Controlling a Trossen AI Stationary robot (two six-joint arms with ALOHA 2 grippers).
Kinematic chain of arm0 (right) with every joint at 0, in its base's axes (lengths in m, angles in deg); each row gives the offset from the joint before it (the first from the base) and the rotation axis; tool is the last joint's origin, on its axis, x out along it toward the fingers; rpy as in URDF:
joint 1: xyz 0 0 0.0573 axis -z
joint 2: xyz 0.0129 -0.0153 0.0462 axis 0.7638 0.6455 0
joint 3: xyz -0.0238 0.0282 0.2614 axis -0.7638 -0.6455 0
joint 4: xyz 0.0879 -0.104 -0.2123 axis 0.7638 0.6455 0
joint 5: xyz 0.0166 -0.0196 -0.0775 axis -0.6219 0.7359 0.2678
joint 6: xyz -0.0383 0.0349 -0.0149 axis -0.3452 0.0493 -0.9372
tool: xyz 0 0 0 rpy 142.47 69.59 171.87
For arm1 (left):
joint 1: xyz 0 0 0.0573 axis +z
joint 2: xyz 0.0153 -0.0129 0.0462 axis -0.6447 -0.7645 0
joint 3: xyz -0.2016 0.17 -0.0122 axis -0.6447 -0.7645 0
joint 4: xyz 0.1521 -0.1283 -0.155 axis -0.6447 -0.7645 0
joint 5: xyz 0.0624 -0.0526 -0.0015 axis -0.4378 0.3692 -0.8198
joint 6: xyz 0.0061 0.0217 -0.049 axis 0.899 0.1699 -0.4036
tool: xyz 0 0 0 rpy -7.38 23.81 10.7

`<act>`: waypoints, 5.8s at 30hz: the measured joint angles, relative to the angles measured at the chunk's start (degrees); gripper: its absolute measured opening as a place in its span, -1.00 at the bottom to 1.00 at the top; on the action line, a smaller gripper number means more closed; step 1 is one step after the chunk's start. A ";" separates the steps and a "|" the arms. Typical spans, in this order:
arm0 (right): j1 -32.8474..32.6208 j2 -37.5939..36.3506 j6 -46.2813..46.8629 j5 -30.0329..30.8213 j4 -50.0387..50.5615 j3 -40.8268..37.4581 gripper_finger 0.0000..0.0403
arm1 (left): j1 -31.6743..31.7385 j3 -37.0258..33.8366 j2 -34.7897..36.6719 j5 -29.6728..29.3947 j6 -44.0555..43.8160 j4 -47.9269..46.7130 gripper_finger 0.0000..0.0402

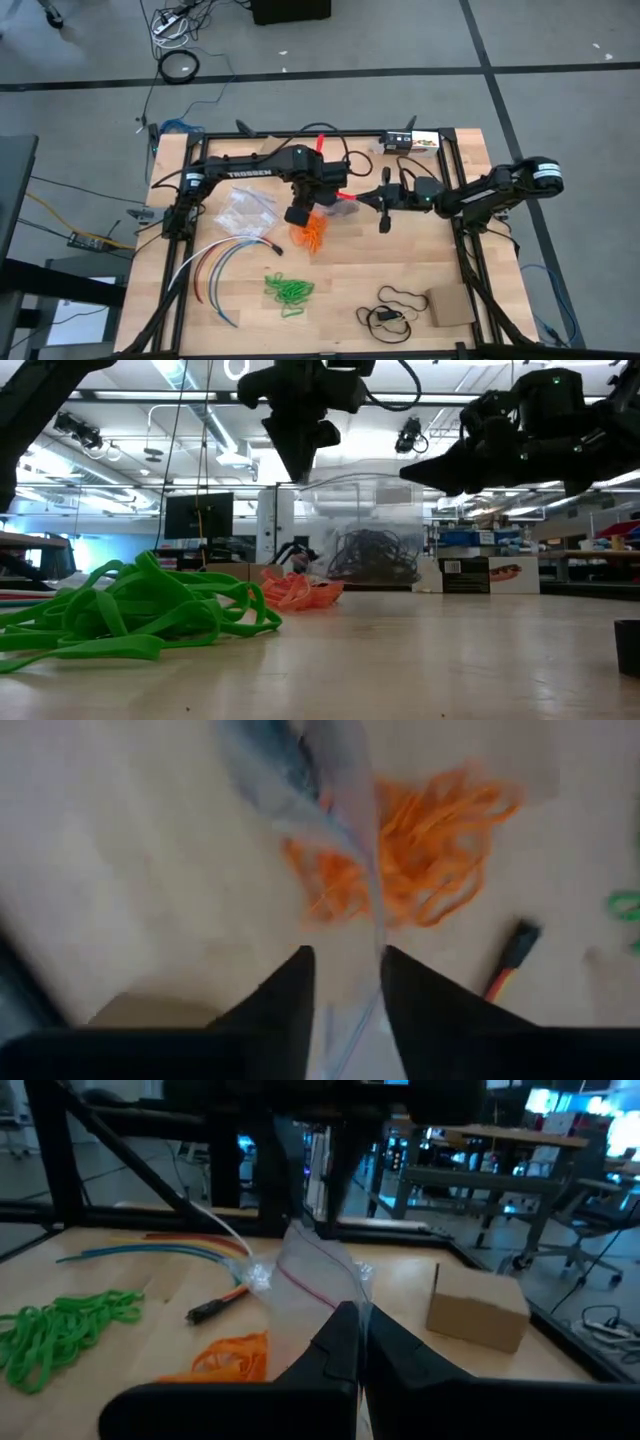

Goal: Sort rubber bands
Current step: Close the transparent zip bag

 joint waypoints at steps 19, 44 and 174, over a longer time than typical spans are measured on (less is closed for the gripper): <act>-0.05 -7.75 -0.32 2.57 13.13 0.00 -1.00 | -0.29 6.65 -2.94 7.53 -1.43 24.53 0.27; -0.12 -7.94 -1.50 2.94 15.57 0.00 -1.00 | 3.15 6.68 -10.06 9.36 -7.27 26.81 0.05; 0.45 -7.92 -2.33 -0.34 16.80 0.00 -0.71 | 2.19 8.73 -11.23 11.33 -2.71 21.82 -0.97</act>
